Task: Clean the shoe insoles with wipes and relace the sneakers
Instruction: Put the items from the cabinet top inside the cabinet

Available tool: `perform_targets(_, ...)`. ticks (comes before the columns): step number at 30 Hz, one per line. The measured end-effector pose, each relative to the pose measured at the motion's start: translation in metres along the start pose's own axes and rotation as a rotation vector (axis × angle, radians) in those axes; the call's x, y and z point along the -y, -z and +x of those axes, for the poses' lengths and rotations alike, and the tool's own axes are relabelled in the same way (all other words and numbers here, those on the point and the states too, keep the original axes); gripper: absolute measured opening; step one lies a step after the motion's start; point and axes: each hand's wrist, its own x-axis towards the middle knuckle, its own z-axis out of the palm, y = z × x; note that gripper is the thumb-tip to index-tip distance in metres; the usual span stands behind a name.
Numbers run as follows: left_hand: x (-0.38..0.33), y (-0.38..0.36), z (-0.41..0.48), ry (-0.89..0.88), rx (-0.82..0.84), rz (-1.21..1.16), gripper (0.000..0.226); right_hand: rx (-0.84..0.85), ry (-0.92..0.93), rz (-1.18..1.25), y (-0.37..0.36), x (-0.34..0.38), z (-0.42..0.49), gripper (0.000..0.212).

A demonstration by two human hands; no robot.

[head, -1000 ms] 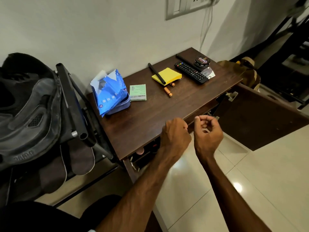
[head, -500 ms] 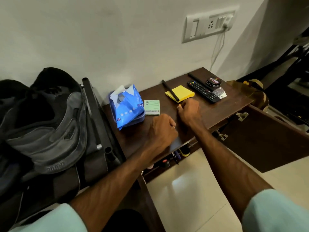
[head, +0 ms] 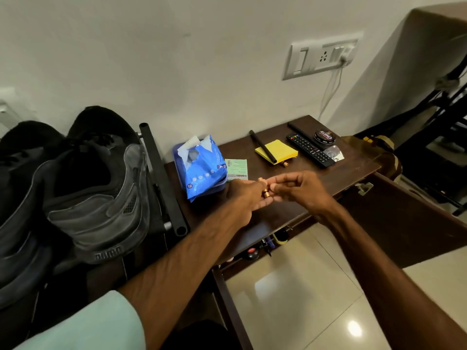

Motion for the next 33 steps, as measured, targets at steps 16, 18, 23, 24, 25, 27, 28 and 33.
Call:
perform_targets(16, 0.022, -0.010, 0.009, -0.002, 0.069, 0.083, 0.024, -0.568, -0.180, -0.546, 0.019, -0.044, 0.098, 0.014)
perform_targets(18, 0.022, -0.011, 0.005, 0.002, 0.085, 0.070, 0.024, -0.524, -0.173, -0.571, 0.024, -0.048, 0.085, 0.012)
perform_targets(23, 0.029, -0.021, -0.014, 0.021, 0.123, 0.097, 0.025, -0.471, -0.196, -0.534, 0.042, -0.049, 0.027, 0.014)
perform_targets(24, 0.033, -0.025, -0.019, 0.032, 0.136, 0.115, 0.024, -0.497, -0.216, -0.469, 0.047, -0.051, 0.013, 0.013)
perform_targets(25, 0.038, -0.028, -0.023, 0.043, 0.155, 0.142, 0.022, -0.532, -0.233, -0.387, 0.050, -0.055, -0.002, 0.012)
perform_targets(27, 0.054, -0.036, -0.032, 0.065, 0.203, 0.200, 0.019, -0.592, -0.222, -0.198, 0.055, -0.068, -0.035, 0.010)
perform_targets(28, 0.065, -0.041, -0.036, 0.083, 0.232, 0.233, 0.018, -0.607, -0.200, -0.104, 0.055, -0.077, -0.052, 0.011)
perform_targets(33, 0.127, -0.077, -0.047, 0.305, 0.284, 0.216, 0.030, -0.659, -0.293, 0.098, 0.058, -0.145, -0.117, 0.011)
